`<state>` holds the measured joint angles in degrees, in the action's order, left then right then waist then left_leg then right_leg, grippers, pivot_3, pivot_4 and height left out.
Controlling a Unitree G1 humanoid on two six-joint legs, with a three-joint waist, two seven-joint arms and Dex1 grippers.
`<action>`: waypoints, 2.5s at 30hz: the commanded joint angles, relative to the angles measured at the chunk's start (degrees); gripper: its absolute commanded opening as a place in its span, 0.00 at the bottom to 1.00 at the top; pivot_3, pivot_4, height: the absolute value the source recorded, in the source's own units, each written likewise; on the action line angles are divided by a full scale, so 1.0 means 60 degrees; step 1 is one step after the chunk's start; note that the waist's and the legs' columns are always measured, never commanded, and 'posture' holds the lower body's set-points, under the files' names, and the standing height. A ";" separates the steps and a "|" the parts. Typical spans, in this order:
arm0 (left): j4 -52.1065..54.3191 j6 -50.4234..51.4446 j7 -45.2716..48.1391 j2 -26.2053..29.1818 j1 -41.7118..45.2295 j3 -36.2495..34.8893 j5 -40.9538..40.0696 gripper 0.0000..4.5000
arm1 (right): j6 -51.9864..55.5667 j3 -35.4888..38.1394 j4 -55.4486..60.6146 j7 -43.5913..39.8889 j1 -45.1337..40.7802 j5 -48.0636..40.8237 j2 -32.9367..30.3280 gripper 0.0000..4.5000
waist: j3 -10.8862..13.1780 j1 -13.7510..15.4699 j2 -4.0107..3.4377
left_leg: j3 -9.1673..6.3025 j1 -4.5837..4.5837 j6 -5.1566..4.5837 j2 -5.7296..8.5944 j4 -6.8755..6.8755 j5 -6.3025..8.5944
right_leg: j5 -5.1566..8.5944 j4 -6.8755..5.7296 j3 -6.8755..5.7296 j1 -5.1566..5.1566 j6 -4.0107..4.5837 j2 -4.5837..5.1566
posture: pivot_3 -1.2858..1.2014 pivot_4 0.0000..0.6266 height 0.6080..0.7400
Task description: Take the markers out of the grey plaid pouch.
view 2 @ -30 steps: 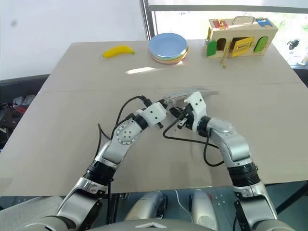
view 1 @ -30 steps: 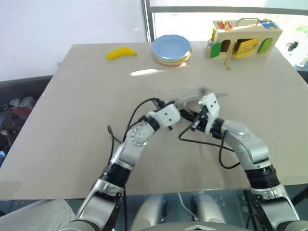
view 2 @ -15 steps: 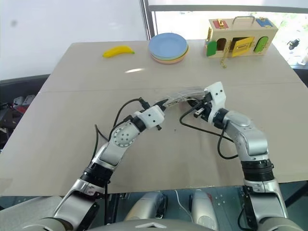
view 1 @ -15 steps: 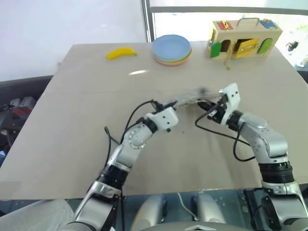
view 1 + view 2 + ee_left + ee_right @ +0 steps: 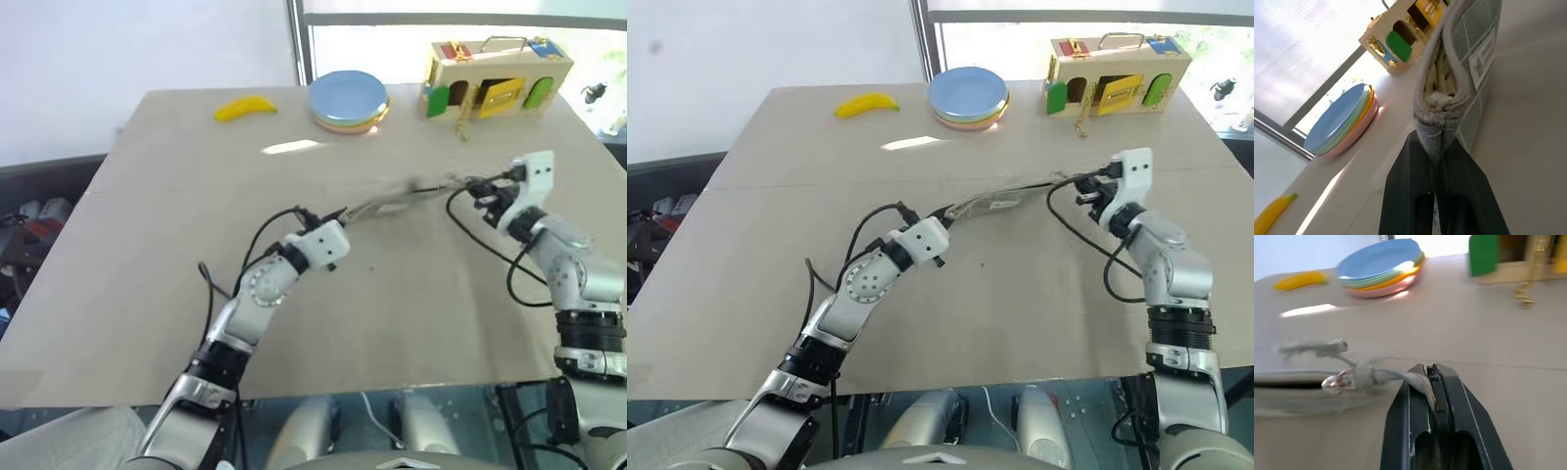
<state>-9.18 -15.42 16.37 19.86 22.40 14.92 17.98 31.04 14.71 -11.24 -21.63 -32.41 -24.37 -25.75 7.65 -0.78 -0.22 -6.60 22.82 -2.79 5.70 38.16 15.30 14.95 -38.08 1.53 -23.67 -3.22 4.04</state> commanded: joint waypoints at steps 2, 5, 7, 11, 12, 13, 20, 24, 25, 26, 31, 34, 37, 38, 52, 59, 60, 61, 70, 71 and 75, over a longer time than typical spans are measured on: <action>0.0123 0.0247 -0.0175 0.0237 -0.0171 -0.0543 -0.0132 0.00 | 0.0059 0.1420 -0.0576 0.1954 -0.0397 0.0266 -0.0451 0.01 | 0.0000 0.0002 0.0000 | 0.0000 0.0000 0.0000 0.0000 -0.0001 0.0000 | 0.0000 -0.0001 0.0000 0.0000 0.0000 0.0001 | 0.52 0.24 1.00; 0.0224 0.0364 -0.0117 0.0163 -0.0181 -0.0535 -0.0297 0.00 | 0.0253 0.1230 -0.0471 0.2072 -0.0295 0.0131 -0.0546 0.01 | 0.0000 0.0001 0.0000 | 0.0001 0.0001 0.0000 -0.0001 -0.0003 0.0000 | 0.0000 0.0000 0.0001 -0.0001 0.0000 0.0001 | 0.52 0.24 1.00; 0.0281 0.0433 -0.0047 0.0078 -0.0176 -0.0534 -0.0403 0.00 | 0.0455 0.1064 0.0166 0.1373 -0.0095 -0.0407 -0.0513 0.01 | 0.0000 0.0001 0.0000 | 0.0003 0.0001 0.0000 -0.0001 -0.0003 0.0000 | 0.0000 0.0000 0.0003 -0.0001 0.0000 0.0001 | 0.52 0.24 1.00; 0.0428 0.0618 0.0067 -0.0100 -0.0129 -0.0452 -0.0535 0.00 | 0.1697 0.0035 0.1874 -0.0687 0.0638 -0.1324 -0.1234 0.31 | 0.0001 0.0031 -0.0002 | -0.0003 0.0008 -0.0002 -0.0001 -0.0005 0.0001 | 0.0000 0.0004 -0.0003 -0.0001 0.0000 0.0002 | 0.52 0.24 1.00; 0.0466 0.0672 0.0083 -0.0160 -0.0122 -0.0445 -0.0537 0.00 | 0.1881 -0.0211 0.2174 -0.1041 0.0830 -0.1339 -0.1489 0.39 | 0.0000 0.0021 -0.0003 | -0.0003 0.0008 -0.0003 -0.0002 -0.0004 0.0001 | 0.0000 0.0008 -0.0004 0.0000 0.0000 -0.0001 | 0.52 0.24 1.00; 0.0503 0.0727 0.0107 -0.0219 -0.0119 -0.0450 -0.0543 0.00 | 0.2005 -0.0389 0.2408 -0.1325 0.0983 -0.1328 -0.1708 0.53 | 0.0000 0.0005 -0.0003 | -0.0001 0.0005 -0.0003 -0.0001 -0.0003 0.0002 | 0.0000 0.0007 -0.0002 0.0003 0.0000 0.0001 | 0.52 0.24 1.00; 0.0658 0.0946 0.0265 -0.0713 -0.0185 -0.0314 -0.0544 0.00 | 0.2277 -0.1302 0.4236 -0.2676 0.0314 -0.1982 -0.1878 0.71 | -0.0001 -0.0035 -0.0002 | 0.0009 -0.0003 -0.0004 -0.0008 0.0004 0.0002 | 0.0000 -0.0003 0.0008 0.0006 0.0000 -0.0003 | 0.52 0.24 1.00; 0.0692 0.1014 0.0296 -0.0838 -0.0149 -0.0270 -0.0549 0.00 | 0.2282 -0.1715 0.4128 -0.2491 0.0002 -0.1871 -0.1138 0.60 | -0.0011 0.0045 0.0017 | 0.0000 -0.0004 -0.0003 -0.0008 0.0003 0.0002 | 0.0000 0.0001 -0.0001 0.0007 0.0000 -0.0002 | 0.52 0.24 1.00; 0.0688 0.1015 0.0305 -0.0852 -0.0140 -0.0265 -0.0548 0.00 | 0.2188 -0.1890 0.4001 -0.2513 0.0051 -0.1687 -0.1066 0.55 | -0.0014 0.0087 0.0022 | -0.0008 0.0001 -0.0003 -0.0007 0.0003 0.0002 | 0.0000 0.0006 -0.0008 0.0007 0.0000 -0.0001 | 0.52 0.24 1.00; 0.0685 0.1014 0.0311 -0.0862 -0.0133 -0.0265 -0.0544 0.00 | 0.2083 -0.2042 0.3889 -0.2554 0.0111 -0.1519 -0.1023 0.43 | -0.0014 0.0121 0.0021 | -0.0016 0.0005 -0.0003 -0.0003 0.0005 0.0002 | 0.0000 0.0010 -0.0015 0.0009 0.0000 0.0003 | 0.52 0.24 1.00; 0.0709 0.1021 0.0337 -0.0895 -0.0101 -0.0293 -0.0548 0.00 | 0.1889 -0.2228 0.3363 -0.2560 0.0205 -0.1243 -0.0686 0.02 | -0.0014 0.0136 0.0021 | -0.0014 0.0010 -0.0004 0.0004 0.0006 0.0002 | 0.0000 0.0012 -0.0013 0.0005 0.0000 0.0008 | 0.52 0.24 1.00; 0.0794 0.0986 0.0370 -0.0880 -0.0124 -0.0257 -0.0513 0.00 | 0.1773 -0.2212 0.3007 -0.2490 0.0096 -0.1055 -0.0507 0.02 | -0.0014 0.0101 0.0021 | -0.0014 0.0008 -0.0002 0.0001 0.0004 0.0001 | 0.0000 0.0007 -0.0013 0.0003 0.0000 0.0004 | 0.52 0.24 1.00; 0.0910 0.0974 0.0436 -0.0858 -0.0173 -0.0205 -0.0487 0.00 | 0.1581 -0.2224 0.2696 -0.2441 -0.0022 -0.0827 -0.0384 0.02 | -0.0014 0.0057 0.0021 | -0.0011 0.0007 -0.0002 0.0002 0.0005 0.0001 | 0.0000 0.0007 -0.0010 0.0003 0.0000 0.0005 | 0.52 0.24 1.00; 0.0948 0.0968 0.0478 -0.0843 -0.0188 -0.0193 -0.0499 0.00 | 0.1524 -0.2236 0.2600 -0.2429 -0.0064 -0.0758 -0.0338 0.02 | -0.0014 0.0044 0.0021 | -0.0010 0.0007 -0.0002 0.0002 0.0005 0.0001 | 0.0000 0.0007 -0.0010 0.0003 0.0000 0.0005 | 0.52 0.24 1.00; 0.3021 0.3161 0.2577 -0.1224 -0.0455 -0.0113 -0.2798 0.00 | -0.0418 -0.4584 0.2408 -0.3973 -0.0969 0.2239 -0.1741 0.31 | -0.0012 0.0021 0.0019 | -0.0011 0.0012 -0.0003 0.0002 0.0006 0.0002 | 0.0000 0.0011 -0.0013 0.0000 0.0000 0.0005 | 0.52 0.24 1.00; 0.4401 0.6691 0.3680 -0.1445 -0.0549 -0.0215 -0.5390 0.00 | -0.0332 -0.5393 0.3224 -0.7193 -0.2240 0.2528 -0.3941 0.99 | -0.0009 0.0016 0.0023 | -0.0015 0.0010 -0.0003 -0.0005 0.0002 0.0002 | 0.0001 0.0017 -0.0018 0.0004 0.0000 -0.0002 | 0.52 0.24 1.00; 0.4425 0.6973 0.3766 -0.1444 -0.0517 -0.0282 -0.5661 0.00 | -0.0342 -0.5487 0.3276 -0.7563 -0.2422 0.2570 -0.4147 0.99 | -0.0009 0.0012 0.0023 | -0.0016 0.0010 -0.0003 -0.0007 0.0002 0.0002 | 0.0001 0.0018 -0.0019 0.0004 0.0000 -0.0003 | 0.52 0.24 1.00; 0.4464 0.7542 0.3789 -0.1497 -0.0518 -0.0436 -0.6118 0.00 | -0.0402 -0.5651 0.3321 -0.8129 -0.2696 0.2683 -0.4478 0.99 | -0.0009 0.0004 0.0024 | -0.0011 0.0010 -0.0003 -0.0007 0.0003 0.0003 | 0.0001 0.0017 -0.0013 0.0003 0.0000 -0.0002 | 0.52 0.24 1.00; 0.4093 1.1140 0.2979 -0.2095 0.0297 -0.2095 -0.8977 0.00 | -0.1064 -0.6844 0.2564 -1.0405 -0.3738 0.3754 -0.4809 0.99 | 0.0003 0.0036 0.0044 | -0.0015 0.0010 -0.0003 -0.0007 0.0009 0.0003 | 0.0001 0.0018 -0.0017 0.0007 0.0000 0.0001 | 0.52 0.24 1.00; 0.4028 1.1351 0.2870 -0.2161 0.0429 -0.2261 -0.9171 0.00 | -0.1132 -0.6926 0.2459 -1.0499 -0.3787 0.3844 -0.4710 0.99 | 0.0006 0.0039 0.0049 | -0.0015 0.0010 -0.0003 -0.0007 0.0010 0.0002 | 0.0001 0.0018 -0.0017 0.0007 0.0000 0.0001 | 0.52 0.24 1.00; 0.3729 1.1293 0.2782 -0.1982 0.0462 -0.2071 -0.8886 0.00 | -0.1731 -0.7333 0.1657 -1.0454 -0.3810 0.4436 -0.4128 0.99 | 0.0008 0.0019 0.0052 | -0.0014 0.0008 -0.0001 -0.0007 0.0010 0.0002 | 0.0000 0.0018 -0.0015 0.0006 0.0000 0.0001 | 0.52 0.24 1.00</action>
<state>12.90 53.22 32.93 7.85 25.36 2.25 -35.07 22.56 -28.99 -0.31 -83.46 -54.15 0.79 -50.94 7.70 -0.66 0.09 -6.68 22.87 -2.79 5.67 38.23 15.31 14.95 -37.98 1.44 -23.64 -3.22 4.05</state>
